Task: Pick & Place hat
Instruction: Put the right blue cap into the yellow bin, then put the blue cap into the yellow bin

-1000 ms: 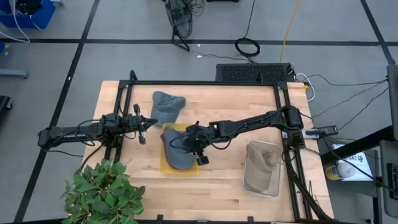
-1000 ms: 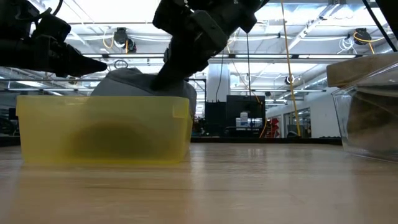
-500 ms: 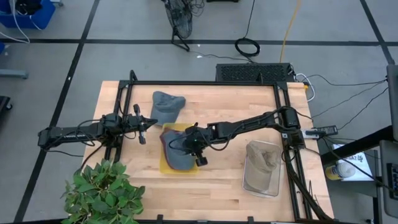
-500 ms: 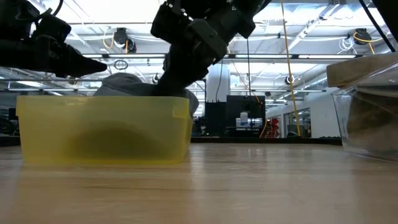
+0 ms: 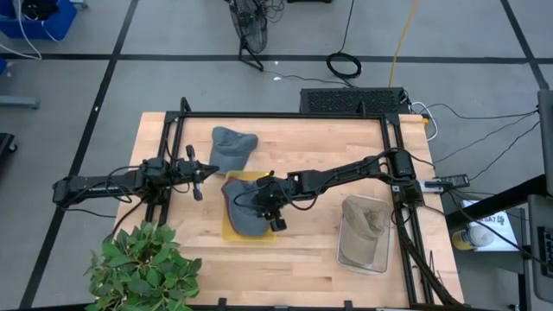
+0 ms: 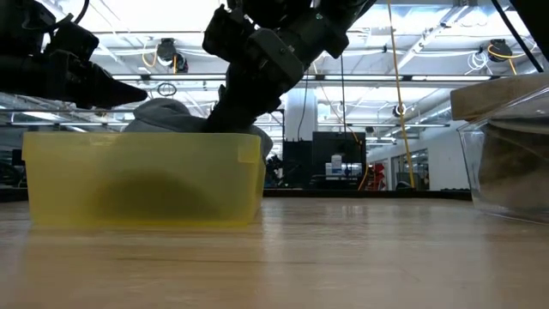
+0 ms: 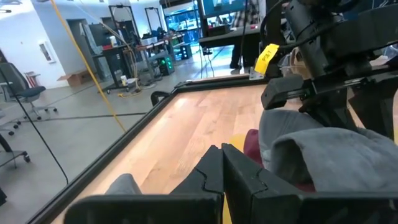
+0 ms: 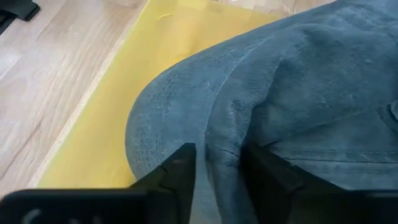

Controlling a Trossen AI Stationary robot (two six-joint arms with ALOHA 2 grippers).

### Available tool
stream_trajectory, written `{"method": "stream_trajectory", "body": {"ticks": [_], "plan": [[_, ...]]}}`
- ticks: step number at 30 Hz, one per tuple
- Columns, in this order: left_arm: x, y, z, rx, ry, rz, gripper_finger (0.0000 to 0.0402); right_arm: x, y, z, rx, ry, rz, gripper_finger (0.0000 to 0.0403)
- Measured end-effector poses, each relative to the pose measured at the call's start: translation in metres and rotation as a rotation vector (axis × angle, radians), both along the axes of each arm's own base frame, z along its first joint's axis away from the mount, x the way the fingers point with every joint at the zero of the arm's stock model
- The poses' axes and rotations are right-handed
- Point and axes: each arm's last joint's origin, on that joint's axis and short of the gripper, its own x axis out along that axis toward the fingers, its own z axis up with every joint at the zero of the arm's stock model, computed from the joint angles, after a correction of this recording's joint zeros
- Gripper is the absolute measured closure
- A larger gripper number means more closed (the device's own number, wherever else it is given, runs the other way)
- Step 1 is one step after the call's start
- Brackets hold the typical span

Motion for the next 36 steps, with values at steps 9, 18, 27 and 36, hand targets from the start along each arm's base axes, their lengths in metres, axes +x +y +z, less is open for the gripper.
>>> {"method": "stream_trajectory", "body": {"ticks": [9,18,27,36], "plan": [[0.0,0.0,-0.002,-0.008,0.014,0.001,0.0396,-0.01,0.0,0.037,0.062,-0.057,-0.059,0.0216],[0.0,0.0,-0.003,-0.015,0.031,0.004,0.0396,-0.066,-0.019,0.131,-0.027,-0.177,-0.106,0.0269],[0.0,0.001,-0.004,-0.013,0.034,0.032,0.0396,-0.169,-0.038,0.18,0.162,-0.407,0.077,0.0389],[0.0,0.001,-0.004,-0.059,0.021,0.037,0.0396,-0.275,-0.04,0.133,0.21,-0.701,-0.125,0.04]]}}
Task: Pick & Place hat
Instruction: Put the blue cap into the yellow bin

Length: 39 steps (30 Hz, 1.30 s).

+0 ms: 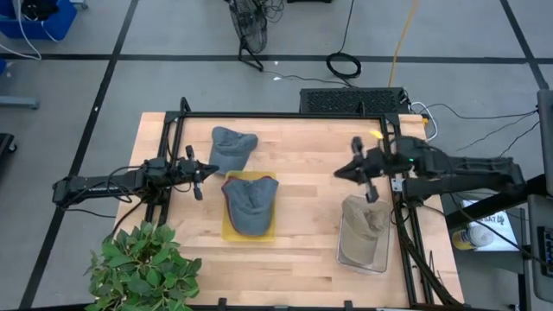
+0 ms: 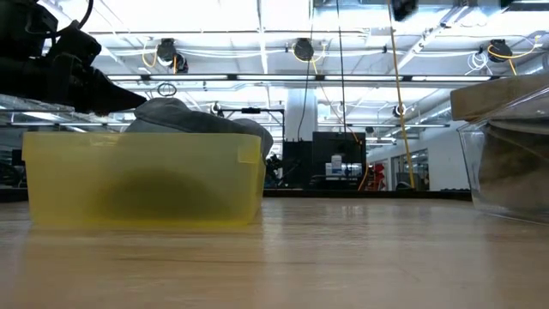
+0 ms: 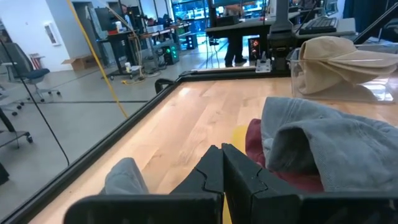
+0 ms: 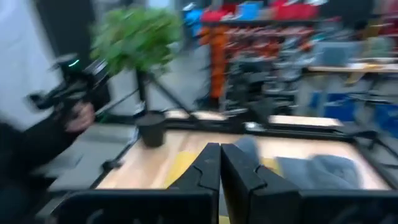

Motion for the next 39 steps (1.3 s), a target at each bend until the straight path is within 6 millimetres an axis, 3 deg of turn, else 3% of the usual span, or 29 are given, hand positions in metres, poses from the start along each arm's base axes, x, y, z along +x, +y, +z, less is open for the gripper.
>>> {"method": "stream_trajectory", "body": {"ticks": [6,11,18,26,31,39], "plan": [[0.0,0.0,0.001,0.001,-0.006,0.0,0.0396,-0.035,-0.002,-0.051,0.067,-0.048,-0.049,0.0402],[-0.001,0.002,0.0,0.002,0.0,0.059,0.0396,-0.042,-0.003,-0.091,0.071,-0.129,-0.061,0.0402],[-0.002,0.005,0.0,-0.013,-0.005,0.168,0.0396,-0.048,-0.009,-0.128,0.057,-0.188,-0.11,0.0402],[-0.002,0.005,0.017,-0.025,-0.192,0.183,0.0396,-0.049,-0.012,-0.133,0.023,-0.202,-0.135,0.0402],[-0.005,0.007,0.027,0.038,-0.247,0.292,0.0396,-0.049,-0.012,-0.137,-0.013,-0.171,-0.138,0.0402],[-0.007,0.008,0.074,-0.005,-0.278,0.307,0.0396,-0.049,-0.011,-0.138,-0.018,-0.164,-0.134,0.0402]]}}
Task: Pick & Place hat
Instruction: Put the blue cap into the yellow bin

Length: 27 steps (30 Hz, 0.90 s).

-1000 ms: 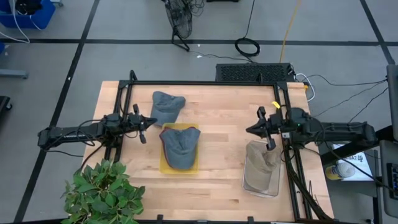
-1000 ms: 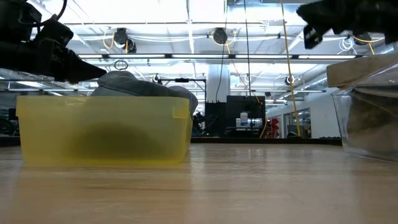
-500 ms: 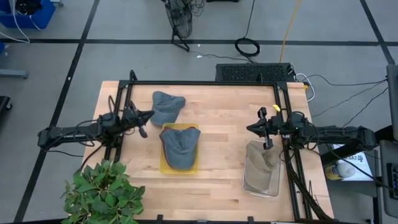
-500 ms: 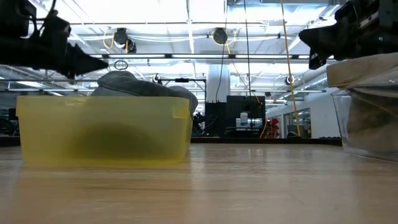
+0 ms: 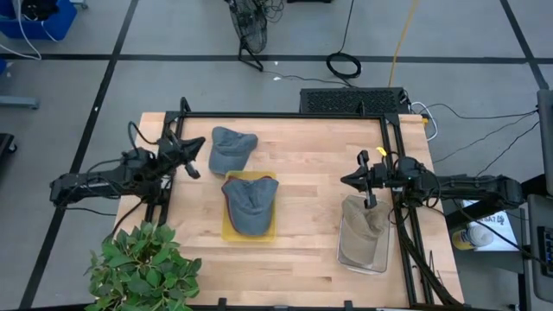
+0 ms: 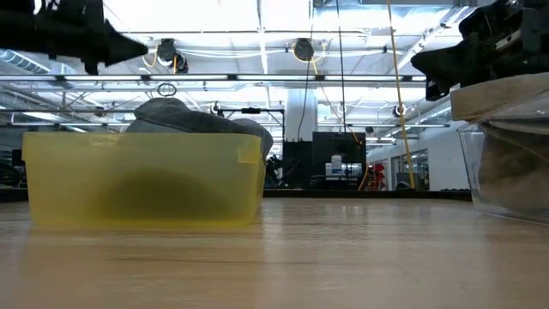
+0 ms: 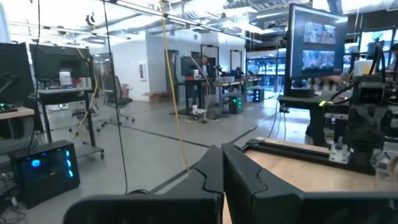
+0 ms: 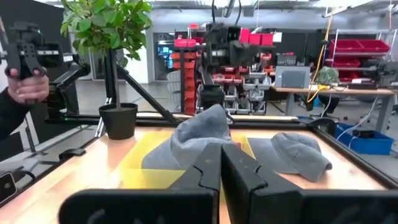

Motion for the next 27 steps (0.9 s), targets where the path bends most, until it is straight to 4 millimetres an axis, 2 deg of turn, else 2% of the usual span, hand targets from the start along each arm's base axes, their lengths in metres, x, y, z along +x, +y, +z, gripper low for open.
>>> {"method": "stream_trajectory", "body": {"ticks": [3,8,21,27], "plan": [[0.003,0.0,0.011,-0.023,0.029,-0.004,0.0396,0.0,0.0,-0.003,0.018,0.029,0.002,0.0402],[0.009,0.001,0.016,-0.039,0.075,-0.007,0.0396,0.0,0.0,-0.003,0.043,0.038,0.005,0.0402],[0.014,0.001,0.003,-0.041,0.225,-0.03,0.0396,0.0,0.0,-0.001,-0.033,0.007,-0.003,0.0401],[0.016,0.002,0.001,-0.026,0.205,-0.028,0.0396,0.0,0.0,-0.001,-0.004,0.009,-0.001,0.0402]]}}
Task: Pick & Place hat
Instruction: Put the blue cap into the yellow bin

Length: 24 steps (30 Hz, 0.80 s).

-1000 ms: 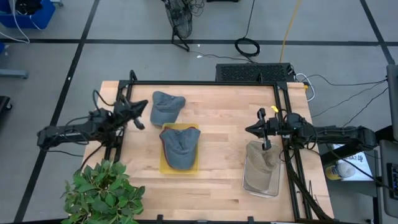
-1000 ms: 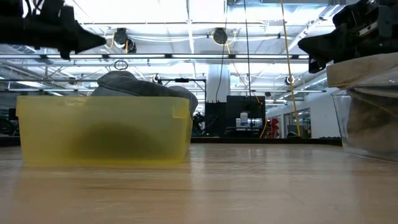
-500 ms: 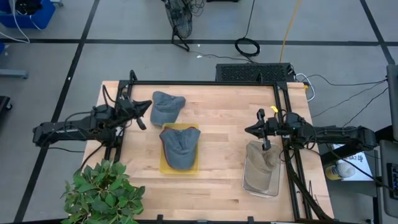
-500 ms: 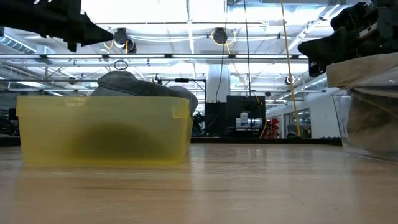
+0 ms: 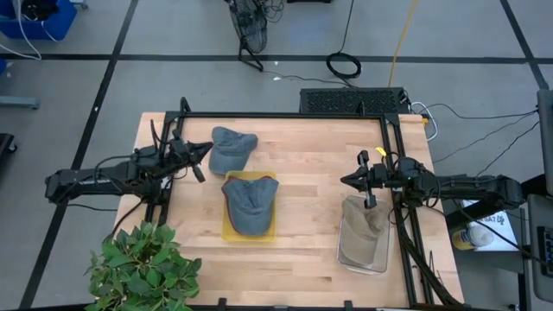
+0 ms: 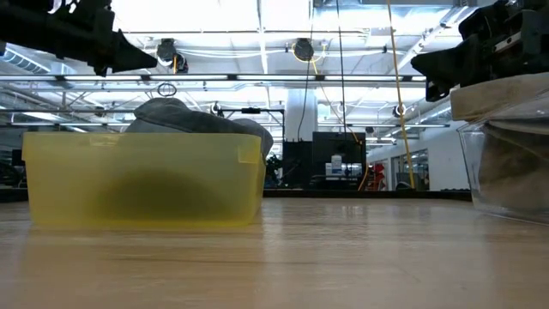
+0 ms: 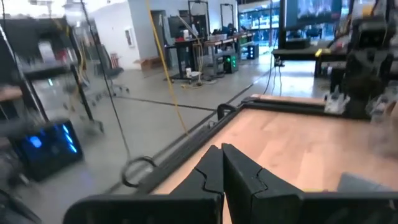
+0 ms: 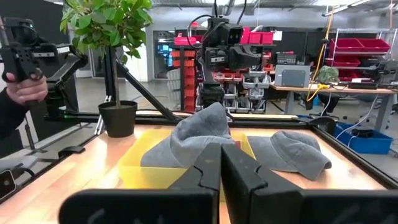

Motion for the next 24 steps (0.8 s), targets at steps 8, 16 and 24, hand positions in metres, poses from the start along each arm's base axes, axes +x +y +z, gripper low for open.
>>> {"method": "stream_trajectory", "body": {"ticks": [8,16,24], "plan": [[0.003,0.0,-0.004,-0.156,0.059,0.001,0.0396,0.001,0.0,-0.003,0.0,0.026,0.0,0.0399],[0.019,0.002,0.021,-0.167,0.131,-0.007,0.0396,0.002,0.0,-0.005,0.01,0.049,0.001,0.0399],[0.042,0.021,0.045,-0.297,0.553,0.135,0.0396,0.002,0.0,-0.004,-0.022,0.032,-0.002,0.0399]]}}
